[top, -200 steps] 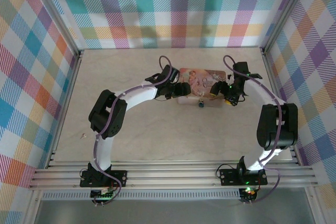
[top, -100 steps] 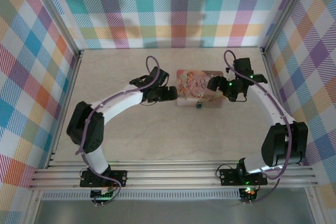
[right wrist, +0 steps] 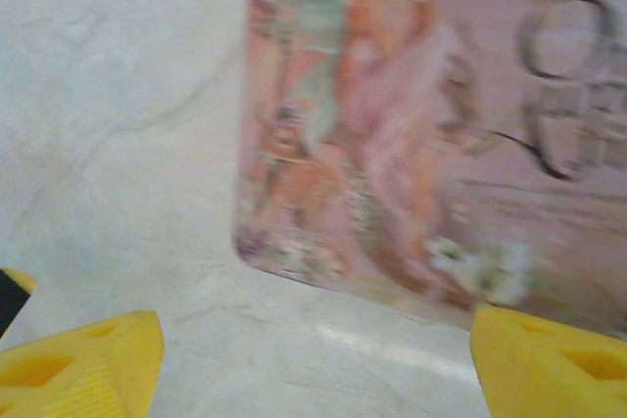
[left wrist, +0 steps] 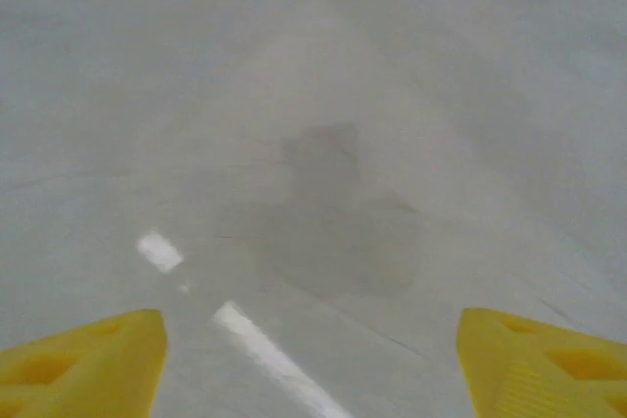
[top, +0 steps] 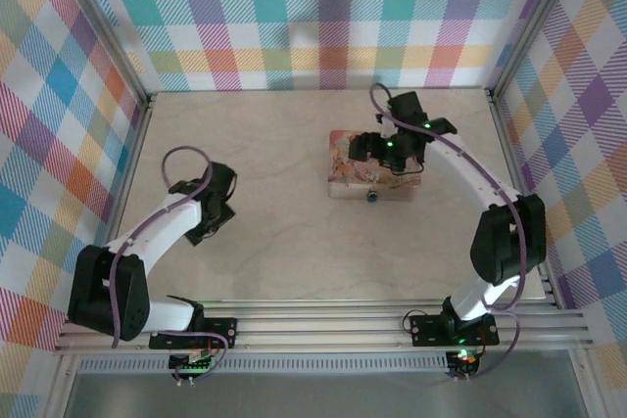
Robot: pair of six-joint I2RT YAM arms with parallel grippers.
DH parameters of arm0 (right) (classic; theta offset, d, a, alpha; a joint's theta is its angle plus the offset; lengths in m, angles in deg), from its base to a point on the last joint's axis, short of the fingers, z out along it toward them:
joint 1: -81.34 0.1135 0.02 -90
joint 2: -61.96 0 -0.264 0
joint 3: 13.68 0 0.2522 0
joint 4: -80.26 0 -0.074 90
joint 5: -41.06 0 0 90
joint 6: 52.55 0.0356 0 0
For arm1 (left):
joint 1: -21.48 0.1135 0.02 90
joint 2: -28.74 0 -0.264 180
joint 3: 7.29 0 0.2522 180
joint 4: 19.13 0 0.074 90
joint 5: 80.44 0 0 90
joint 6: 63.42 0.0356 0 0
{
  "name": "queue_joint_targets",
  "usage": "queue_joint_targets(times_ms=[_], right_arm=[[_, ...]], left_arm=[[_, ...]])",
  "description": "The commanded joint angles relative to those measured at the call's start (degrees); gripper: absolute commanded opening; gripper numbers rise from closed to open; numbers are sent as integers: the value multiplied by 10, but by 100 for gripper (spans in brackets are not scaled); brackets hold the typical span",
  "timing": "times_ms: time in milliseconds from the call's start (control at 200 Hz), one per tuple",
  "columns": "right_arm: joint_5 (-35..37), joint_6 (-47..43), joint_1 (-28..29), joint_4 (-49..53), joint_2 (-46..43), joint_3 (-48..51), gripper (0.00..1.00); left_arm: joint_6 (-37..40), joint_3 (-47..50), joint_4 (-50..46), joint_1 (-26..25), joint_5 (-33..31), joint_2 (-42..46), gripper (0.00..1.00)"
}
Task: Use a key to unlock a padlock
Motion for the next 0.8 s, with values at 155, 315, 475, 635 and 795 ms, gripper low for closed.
queue_joint_targets(times_ms=[155,315,475,635,795], right_arm=[[15,8,63,49,52,-84,82],[12,14,75,63,64,-95,82],[16,12,84,89,85,-124,81],[16,14,95,89,102,-143,80],[15,15,102,93,127,-167,80]], left_arm=[[-67,44,-44,101,-71,39,64],[-37,56,-6,175,-48,18,62],[-7,69,55,245,-2,-7,58],[20,62,76,284,23,-37,55],[42,58,79,306,15,-51,54]])
